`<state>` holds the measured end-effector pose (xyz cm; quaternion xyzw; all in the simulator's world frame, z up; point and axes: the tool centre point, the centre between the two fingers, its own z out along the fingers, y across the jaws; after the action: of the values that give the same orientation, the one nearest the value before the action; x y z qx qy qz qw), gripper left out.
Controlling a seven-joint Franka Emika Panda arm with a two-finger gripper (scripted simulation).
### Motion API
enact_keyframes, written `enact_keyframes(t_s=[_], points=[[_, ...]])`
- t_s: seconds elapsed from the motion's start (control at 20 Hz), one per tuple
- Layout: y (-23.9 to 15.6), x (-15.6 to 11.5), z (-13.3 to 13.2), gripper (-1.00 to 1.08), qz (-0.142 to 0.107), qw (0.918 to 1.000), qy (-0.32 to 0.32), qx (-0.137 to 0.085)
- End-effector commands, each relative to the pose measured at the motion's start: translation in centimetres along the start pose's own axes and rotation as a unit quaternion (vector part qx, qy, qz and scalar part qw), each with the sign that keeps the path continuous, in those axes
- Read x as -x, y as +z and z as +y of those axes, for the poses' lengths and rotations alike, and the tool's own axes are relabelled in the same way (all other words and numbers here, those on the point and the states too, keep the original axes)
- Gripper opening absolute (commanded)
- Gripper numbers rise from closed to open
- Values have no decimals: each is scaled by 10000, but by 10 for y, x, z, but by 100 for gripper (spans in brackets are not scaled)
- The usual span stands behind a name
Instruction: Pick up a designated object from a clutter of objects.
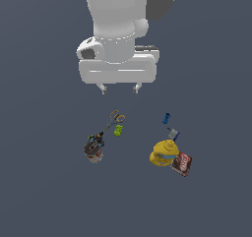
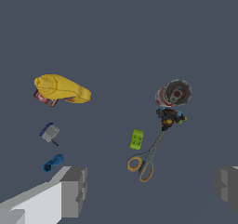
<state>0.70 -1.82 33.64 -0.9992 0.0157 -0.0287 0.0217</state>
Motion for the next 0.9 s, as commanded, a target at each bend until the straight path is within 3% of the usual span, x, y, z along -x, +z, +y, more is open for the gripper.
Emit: enact_keyframes(t_s=[0.0, 0.5, 0.85], points=[[2, -1, 0, 100, -7, 10000, 20, 0], [33, -23, 21, 100, -49, 9983, 579, 1], [82, -49, 52, 100, -108, 9907, 1353, 44]])
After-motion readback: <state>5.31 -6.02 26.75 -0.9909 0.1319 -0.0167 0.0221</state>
